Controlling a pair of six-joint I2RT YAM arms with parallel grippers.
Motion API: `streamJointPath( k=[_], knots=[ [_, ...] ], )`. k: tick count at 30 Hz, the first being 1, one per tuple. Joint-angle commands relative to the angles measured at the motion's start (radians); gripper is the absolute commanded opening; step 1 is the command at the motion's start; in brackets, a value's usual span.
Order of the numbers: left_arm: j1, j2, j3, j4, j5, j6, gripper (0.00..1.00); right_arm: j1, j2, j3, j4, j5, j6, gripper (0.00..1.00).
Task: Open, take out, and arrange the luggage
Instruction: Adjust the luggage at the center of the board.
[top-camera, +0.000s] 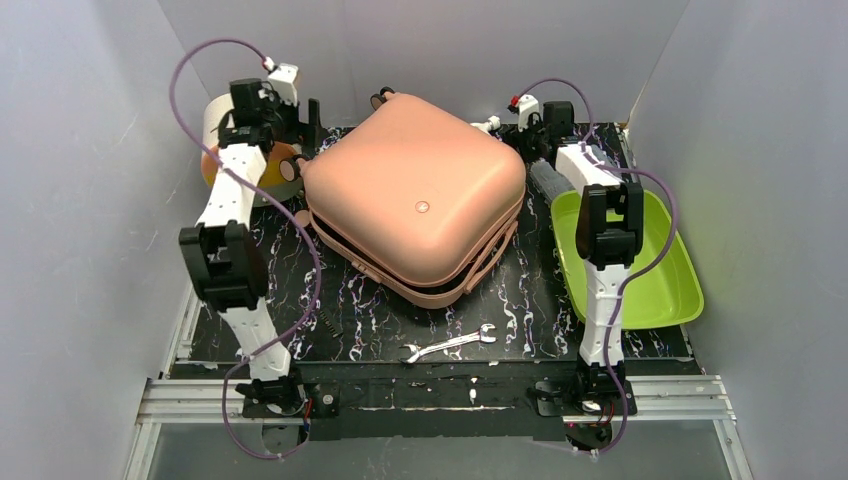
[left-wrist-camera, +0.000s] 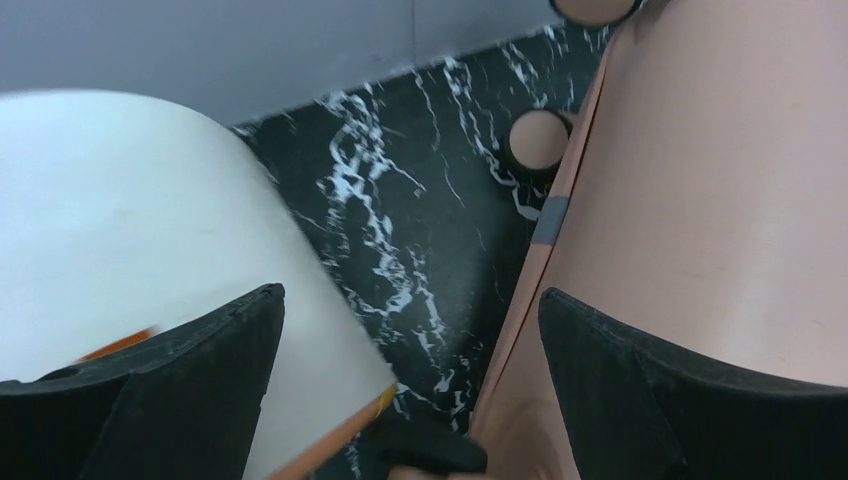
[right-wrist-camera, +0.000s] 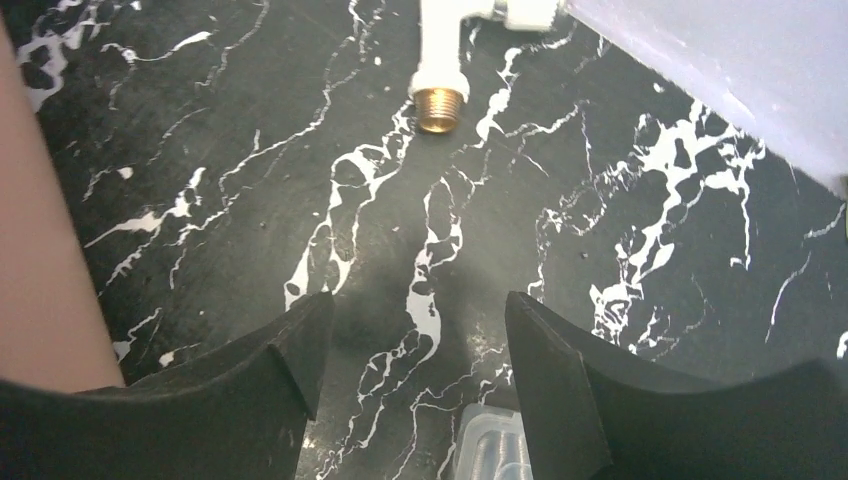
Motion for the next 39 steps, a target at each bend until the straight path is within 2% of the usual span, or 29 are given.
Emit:
streamJointPath(
  k=[1,8,13,18,25,30,33,36,39],
  knots=[
    [-0.042,0.092,0.093,-0.076,0.086,-0.033,0.98,0.005,-0.037,0.002,0.002,-0.106,-0.069,0.71],
    [-0.107,0.233,0.186,-0.103,0.161,-0.062,0.98,0.005,-0.122,-0.162,-0.022,-0.188,-0.150,0.70],
    [-0.138,0.237,0.111,-0.133,0.217,-0.067,0.98,0.003,-0.181,-0.241,-0.111,-0.259,-0.227,0.64],
    [-0.181,0.246,0.050,-0.197,0.293,-0.038,0.97,-0.009,-0.300,-0.369,-0.183,-0.294,-0.300,0.63],
    [-0.274,0.290,0.053,-0.282,0.371,-0.010,0.94,-0.032,-0.493,-0.566,-0.259,-0.377,-0.405,0.63],
    [-0.307,0.294,0.069,-0.289,0.357,0.000,0.95,-0.040,-0.594,-0.648,-0.214,-0.277,-0.406,0.64],
    [-0.296,0.271,0.096,-0.295,0.325,0.011,0.98,-0.090,-0.639,-0.626,-0.216,-0.221,-0.423,0.68],
    [-0.263,0.230,0.127,-0.291,0.336,-0.005,0.98,-0.169,-0.664,-0.548,-0.362,-0.235,-0.514,0.72],
    [-0.230,0.160,0.131,-0.285,0.361,-0.016,0.98,-0.234,-0.707,-0.499,-0.606,-0.279,-0.691,0.75]
  ],
)
